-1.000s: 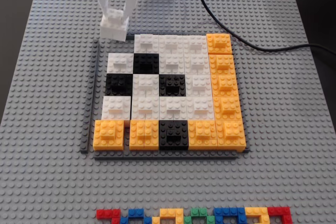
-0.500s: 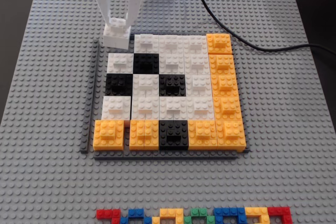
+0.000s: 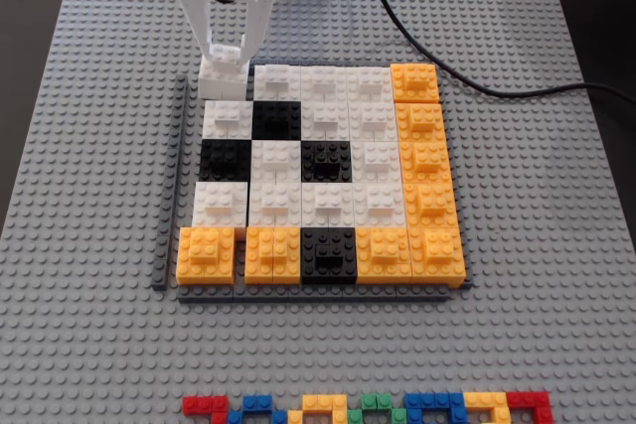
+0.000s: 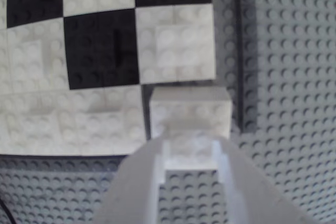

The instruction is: Grab the cube and place it into the grid

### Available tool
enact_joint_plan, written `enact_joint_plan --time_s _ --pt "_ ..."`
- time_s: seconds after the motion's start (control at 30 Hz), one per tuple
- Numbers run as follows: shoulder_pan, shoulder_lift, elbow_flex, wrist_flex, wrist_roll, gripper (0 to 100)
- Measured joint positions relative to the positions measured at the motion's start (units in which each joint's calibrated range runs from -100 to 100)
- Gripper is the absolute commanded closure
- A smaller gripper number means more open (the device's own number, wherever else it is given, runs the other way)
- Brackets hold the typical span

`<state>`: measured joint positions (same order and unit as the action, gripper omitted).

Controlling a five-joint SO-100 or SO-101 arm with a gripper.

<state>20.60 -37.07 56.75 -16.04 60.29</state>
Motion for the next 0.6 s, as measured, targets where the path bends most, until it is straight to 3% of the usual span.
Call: enact_joint_plan --time_s 0.6 --pt "-1.1 2.2 0.0 -1.4 -0.1 97"
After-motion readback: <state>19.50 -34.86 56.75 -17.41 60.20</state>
